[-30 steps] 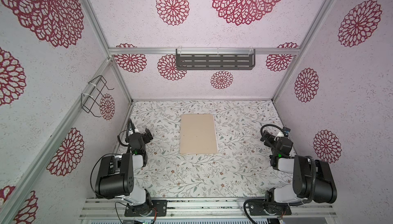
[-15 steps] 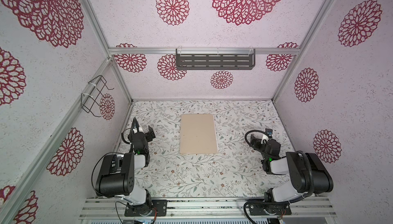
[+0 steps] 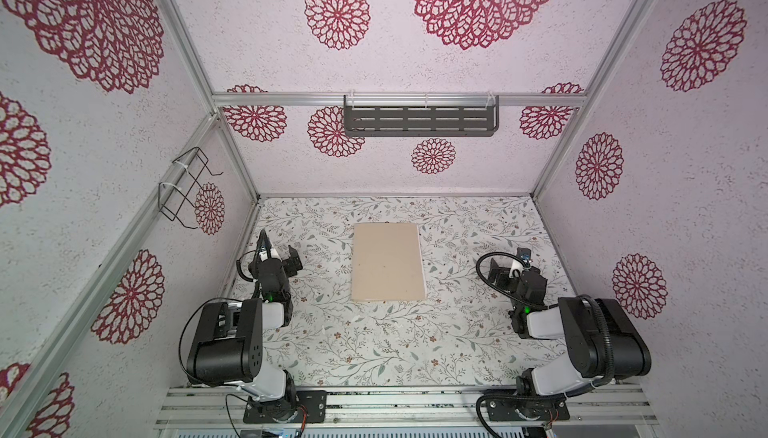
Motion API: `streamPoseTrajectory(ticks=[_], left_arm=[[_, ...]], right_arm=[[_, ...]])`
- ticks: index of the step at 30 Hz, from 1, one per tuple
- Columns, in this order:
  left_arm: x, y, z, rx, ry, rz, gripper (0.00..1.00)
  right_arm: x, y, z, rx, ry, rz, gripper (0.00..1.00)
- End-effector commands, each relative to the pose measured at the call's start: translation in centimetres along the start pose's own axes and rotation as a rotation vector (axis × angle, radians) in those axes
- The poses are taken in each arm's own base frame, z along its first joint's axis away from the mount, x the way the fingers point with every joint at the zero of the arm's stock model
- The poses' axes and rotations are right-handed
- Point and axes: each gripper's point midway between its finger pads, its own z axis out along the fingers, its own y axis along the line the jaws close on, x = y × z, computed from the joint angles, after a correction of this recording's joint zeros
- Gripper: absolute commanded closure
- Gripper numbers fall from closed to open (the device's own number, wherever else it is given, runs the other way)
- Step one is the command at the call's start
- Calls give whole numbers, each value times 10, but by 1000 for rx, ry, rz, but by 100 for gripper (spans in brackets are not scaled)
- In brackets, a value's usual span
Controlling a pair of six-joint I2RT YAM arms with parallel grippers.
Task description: Put the files into the folder
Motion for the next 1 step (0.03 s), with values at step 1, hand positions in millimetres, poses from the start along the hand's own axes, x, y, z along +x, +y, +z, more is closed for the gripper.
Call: streamPoseTrajectory(ticks=[1], left_arm=[[-4, -2, 1, 4, -19, 24, 3]], right_arm=[[-15, 3, -4, -12, -62, -12, 1]])
